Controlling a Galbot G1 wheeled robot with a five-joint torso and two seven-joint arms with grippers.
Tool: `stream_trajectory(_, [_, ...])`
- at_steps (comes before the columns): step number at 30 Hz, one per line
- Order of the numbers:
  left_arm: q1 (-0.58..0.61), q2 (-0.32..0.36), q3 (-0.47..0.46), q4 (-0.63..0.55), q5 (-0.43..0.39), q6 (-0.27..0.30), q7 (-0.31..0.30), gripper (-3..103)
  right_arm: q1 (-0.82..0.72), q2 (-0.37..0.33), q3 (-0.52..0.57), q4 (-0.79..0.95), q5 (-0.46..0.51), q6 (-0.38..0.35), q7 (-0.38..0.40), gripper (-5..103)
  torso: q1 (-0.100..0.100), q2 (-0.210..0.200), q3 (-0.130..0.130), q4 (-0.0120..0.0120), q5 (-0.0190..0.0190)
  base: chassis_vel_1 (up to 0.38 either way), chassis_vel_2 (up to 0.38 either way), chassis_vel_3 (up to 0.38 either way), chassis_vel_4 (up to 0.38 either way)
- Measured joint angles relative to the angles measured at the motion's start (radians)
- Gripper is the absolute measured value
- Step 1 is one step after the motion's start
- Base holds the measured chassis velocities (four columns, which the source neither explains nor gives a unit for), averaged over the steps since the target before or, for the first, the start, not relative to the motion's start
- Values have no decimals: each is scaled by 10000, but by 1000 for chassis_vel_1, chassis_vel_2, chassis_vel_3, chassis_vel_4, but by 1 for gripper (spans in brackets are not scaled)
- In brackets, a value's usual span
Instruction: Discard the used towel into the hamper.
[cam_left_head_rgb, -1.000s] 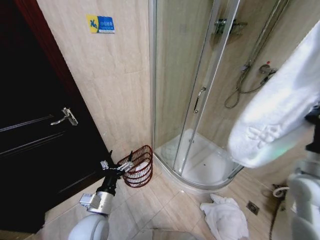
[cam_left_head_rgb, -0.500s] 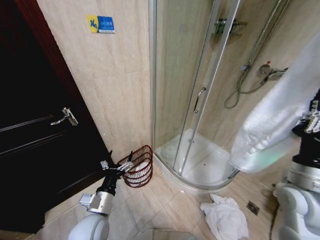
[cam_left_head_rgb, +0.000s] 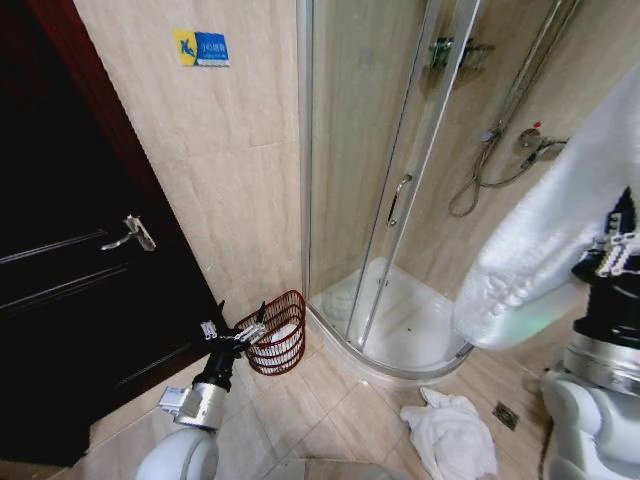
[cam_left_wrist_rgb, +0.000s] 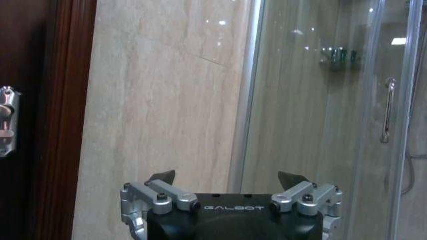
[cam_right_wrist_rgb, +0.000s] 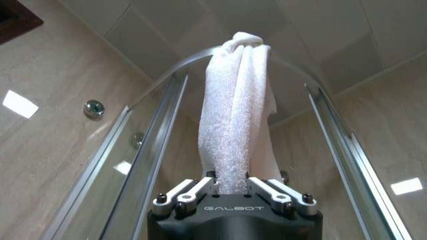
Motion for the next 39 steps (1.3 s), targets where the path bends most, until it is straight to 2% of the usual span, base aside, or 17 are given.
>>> stream_trajectory(10, [0,0,0,0,0,0,0,100,-210,472,-215,-596,-284,475,-287,9,0,0,0,0,-1,0,0,0,0])
stream_trajectory(13, [0,-1,0,0,0,0,0,100,-420,929,-412,-1149,-529,910,-592,9,0,0,0,0,1,0,0,0,0])
stream_trajectory(17, [0,0,0,0,0,0,0,100,-534,1167,-440,-1642,-663,1282,-822,9,0,-1,1,-1,5,0,0,0,0])
stream_trajectory(28, [0,0,0,0,-1,0,0,100,-705,1386,-457,-2063,-862,1746,-927,9,0,-2,1,0,-1,0,0,0,0])
stream_trajectory(39, [0,0,0,0,0,0,0,100,-1231,2041,-955,-2579,-1399,2429,-1130,9,0,-2,0,0,0,0,0,0,0])
